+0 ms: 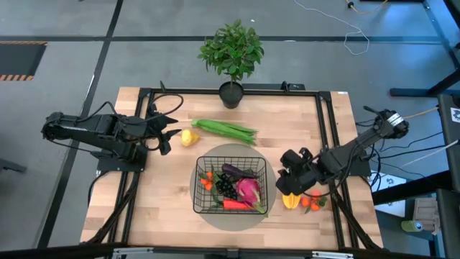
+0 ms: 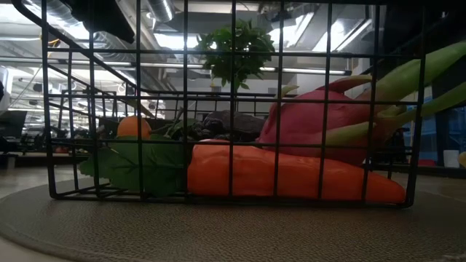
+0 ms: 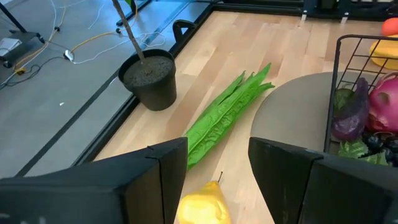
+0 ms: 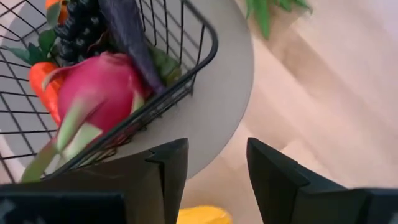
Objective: Build produce basket
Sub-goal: Put the starfruit into the black wire basket
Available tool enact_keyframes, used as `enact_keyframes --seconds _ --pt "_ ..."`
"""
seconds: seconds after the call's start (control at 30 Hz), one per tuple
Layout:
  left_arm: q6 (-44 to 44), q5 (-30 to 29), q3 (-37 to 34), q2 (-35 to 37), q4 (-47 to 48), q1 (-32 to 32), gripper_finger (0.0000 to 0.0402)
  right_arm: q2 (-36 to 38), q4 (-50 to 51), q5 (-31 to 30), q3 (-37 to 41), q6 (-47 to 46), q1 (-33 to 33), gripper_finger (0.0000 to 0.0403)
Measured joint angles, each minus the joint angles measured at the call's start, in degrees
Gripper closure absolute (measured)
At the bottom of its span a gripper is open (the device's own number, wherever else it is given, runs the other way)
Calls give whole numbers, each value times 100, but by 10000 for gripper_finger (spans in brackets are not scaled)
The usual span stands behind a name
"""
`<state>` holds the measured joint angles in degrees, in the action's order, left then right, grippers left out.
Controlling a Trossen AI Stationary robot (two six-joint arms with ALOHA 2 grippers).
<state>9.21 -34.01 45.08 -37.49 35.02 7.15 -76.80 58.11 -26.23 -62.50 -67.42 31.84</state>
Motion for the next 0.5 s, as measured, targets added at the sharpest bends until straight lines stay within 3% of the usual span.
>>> enact_keyframes --seconds 0.5 --pt "278 3 0 -1 1 1 241 -691 26 -185 0 -1928 489 250"
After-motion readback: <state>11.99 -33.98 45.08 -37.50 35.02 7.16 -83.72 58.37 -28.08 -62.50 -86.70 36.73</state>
